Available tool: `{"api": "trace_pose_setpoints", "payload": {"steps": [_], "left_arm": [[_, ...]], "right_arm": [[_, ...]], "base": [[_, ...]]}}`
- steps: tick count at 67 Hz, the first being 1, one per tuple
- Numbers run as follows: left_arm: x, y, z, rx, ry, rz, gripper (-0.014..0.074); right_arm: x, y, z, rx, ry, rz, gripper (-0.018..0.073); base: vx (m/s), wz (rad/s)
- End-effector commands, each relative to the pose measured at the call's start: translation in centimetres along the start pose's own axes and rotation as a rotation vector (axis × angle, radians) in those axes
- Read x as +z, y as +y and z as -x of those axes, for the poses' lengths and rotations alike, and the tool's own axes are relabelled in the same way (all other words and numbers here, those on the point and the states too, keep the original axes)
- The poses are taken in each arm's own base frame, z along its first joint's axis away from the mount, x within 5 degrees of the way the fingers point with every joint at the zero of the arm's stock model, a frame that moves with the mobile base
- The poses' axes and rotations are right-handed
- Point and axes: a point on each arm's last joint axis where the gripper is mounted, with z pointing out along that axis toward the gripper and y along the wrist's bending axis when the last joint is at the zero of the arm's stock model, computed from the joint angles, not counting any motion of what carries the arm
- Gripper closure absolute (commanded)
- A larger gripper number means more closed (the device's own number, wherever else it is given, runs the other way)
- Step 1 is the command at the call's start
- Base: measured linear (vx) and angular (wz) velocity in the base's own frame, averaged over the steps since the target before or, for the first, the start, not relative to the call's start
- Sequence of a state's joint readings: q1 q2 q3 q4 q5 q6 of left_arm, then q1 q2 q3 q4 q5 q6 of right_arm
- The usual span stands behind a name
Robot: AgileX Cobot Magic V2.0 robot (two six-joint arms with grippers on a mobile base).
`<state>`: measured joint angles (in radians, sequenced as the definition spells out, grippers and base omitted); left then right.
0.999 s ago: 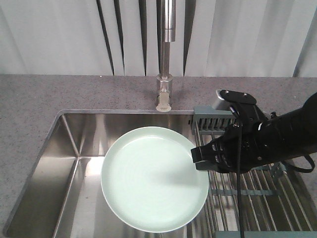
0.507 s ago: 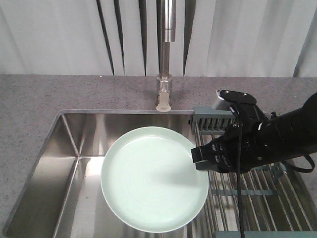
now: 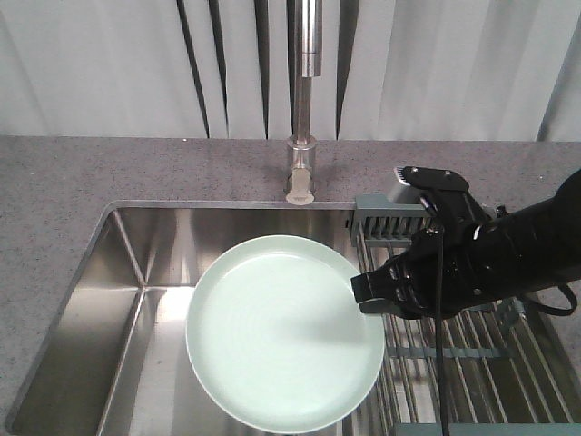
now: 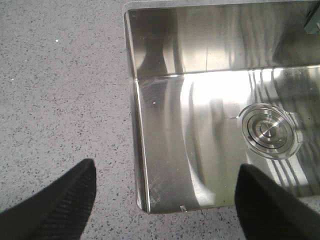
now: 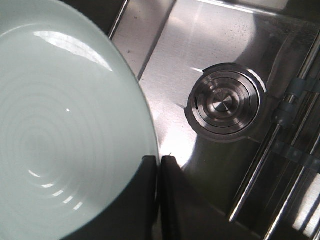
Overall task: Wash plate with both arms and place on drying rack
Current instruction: 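Swing the held plate toward the faucet and back with the right gripper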
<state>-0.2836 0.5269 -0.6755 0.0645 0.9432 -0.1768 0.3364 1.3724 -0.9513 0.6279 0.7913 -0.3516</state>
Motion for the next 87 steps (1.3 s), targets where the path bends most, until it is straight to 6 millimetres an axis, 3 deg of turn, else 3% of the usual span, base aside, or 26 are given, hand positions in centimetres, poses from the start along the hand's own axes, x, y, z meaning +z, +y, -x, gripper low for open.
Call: {"api": "trace_pose_setpoints", "payload": {"steps": [1,27,38,55,87], "left_arm": [[-0.4,-0.1,1.0,-0.004,-0.070,-0.008,0.0062],[-0.4,-0.1,1.0,-0.004,-0.070,-0.008,0.0062],[-0.4,-0.1,1.0,-0.004,-0.071,-0.008,0.0062],[-0.4,-0.1,1.0,-0.004,-0.071,-0.008,0.0062],[-0.4,-0.1,1.0,-0.004,-0.071,-0.008,0.0062]], "right_arm": [[-1.5,0.8,0.7,-0.058,-0.058,0.014,0.0561],[-1.5,0.6,-0.1,-0.125,0.036,-0.013,0.0561],[-1.5,1.7,0.4,-0.190,0.053,-0.058,0.0561],[-0.4,2.4,3.4,-0.225,0.068,-0.083,0.0561],[1.6,1.8,10.2,-0.260,0.036,-0.122,0.0561]], "base": [[0.00,0.00],[0.00,0.00],[0.00,0.00],[0.00,0.00],[0.00,0.00]]}}
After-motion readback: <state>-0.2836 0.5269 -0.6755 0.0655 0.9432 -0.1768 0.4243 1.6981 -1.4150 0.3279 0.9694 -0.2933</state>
